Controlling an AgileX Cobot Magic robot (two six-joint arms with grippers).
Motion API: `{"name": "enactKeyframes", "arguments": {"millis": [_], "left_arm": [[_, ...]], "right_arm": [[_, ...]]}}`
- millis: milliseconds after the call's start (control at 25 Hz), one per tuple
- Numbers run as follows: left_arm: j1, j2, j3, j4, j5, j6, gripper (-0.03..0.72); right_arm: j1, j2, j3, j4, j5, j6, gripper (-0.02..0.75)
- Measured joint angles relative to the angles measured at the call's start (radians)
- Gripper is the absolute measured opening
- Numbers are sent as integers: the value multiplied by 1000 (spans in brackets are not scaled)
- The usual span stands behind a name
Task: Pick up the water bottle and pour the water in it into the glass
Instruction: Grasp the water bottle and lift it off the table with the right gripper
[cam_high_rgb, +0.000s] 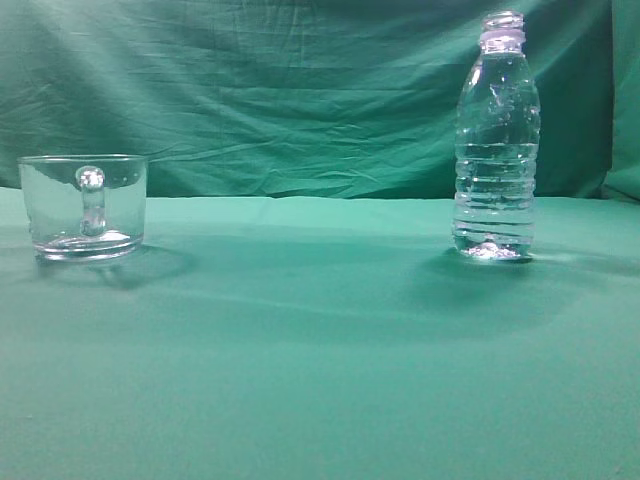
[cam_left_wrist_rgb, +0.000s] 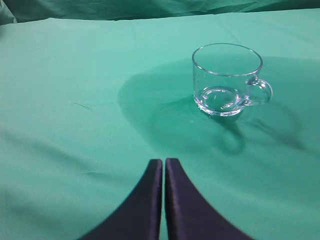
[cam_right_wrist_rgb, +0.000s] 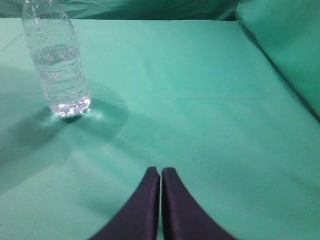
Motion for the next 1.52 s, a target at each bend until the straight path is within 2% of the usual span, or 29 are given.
{"name": "enactKeyframes", "arguments": {"millis": [840,920,1240,1320,1520], "left_arm": [[0,0,0,0,0,0,0],[0,0,0,0,0,0,0],[0,0,0,0,0,0,0],[0,0,0,0,0,0,0],[0,0,0,0,0,0,0]], "right_arm": [[0,0,0,0,-12,0,0],[0,0,2,3,-77,0,0],[0,0,2,16,-593,107,0],[0,0,-4,16,-599,171,0],[0,53,-133,16,-470,256,0]]}}
